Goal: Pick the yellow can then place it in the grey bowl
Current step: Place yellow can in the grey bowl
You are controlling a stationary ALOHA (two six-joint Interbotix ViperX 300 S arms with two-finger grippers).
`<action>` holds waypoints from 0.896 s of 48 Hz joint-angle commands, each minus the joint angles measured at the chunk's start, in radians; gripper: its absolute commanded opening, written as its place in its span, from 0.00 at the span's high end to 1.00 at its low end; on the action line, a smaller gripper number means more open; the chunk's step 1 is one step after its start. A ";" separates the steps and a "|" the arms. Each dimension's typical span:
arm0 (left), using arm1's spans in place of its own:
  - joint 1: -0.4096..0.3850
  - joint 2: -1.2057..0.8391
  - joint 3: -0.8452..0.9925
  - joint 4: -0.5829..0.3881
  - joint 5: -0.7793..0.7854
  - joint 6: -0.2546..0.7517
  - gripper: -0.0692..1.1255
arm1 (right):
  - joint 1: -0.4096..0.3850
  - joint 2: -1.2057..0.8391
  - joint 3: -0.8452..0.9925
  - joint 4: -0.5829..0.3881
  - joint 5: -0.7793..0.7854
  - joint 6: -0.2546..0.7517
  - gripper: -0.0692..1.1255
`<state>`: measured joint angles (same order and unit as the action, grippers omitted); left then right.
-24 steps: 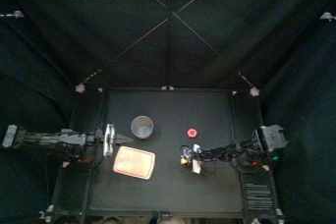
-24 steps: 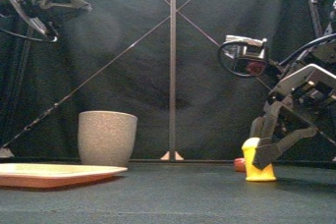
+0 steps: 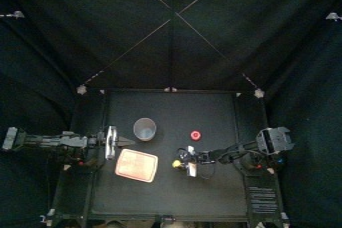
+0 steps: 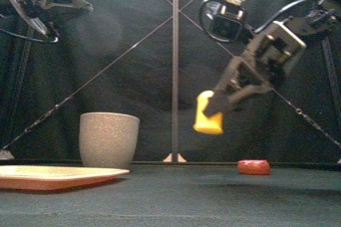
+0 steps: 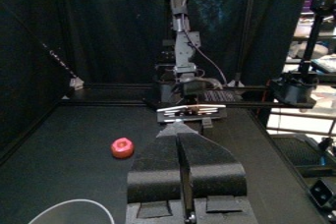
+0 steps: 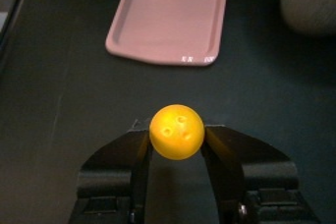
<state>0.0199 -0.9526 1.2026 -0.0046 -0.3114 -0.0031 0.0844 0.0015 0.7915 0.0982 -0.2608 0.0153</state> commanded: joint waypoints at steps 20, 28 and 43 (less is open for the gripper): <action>0.002 0.005 -0.008 -0.020 -0.009 0.002 0.96 | -0.268 0.094 -0.351 -0.140 -0.008 0.008 0.42; 0.002 0.005 -0.002 -0.018 -0.009 0.002 0.96 | -0.290 0.166 -0.448 -0.140 -0.003 0.008 0.42; 0.002 0.005 -0.002 -0.020 -0.009 0.002 0.96 | -0.322 0.298 -0.601 -0.137 0.023 0.009 0.39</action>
<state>0.0199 -0.9526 1.2164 -0.0215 -0.3114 -0.0015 -0.2255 0.3068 0.2362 -0.0399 -0.2378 0.0245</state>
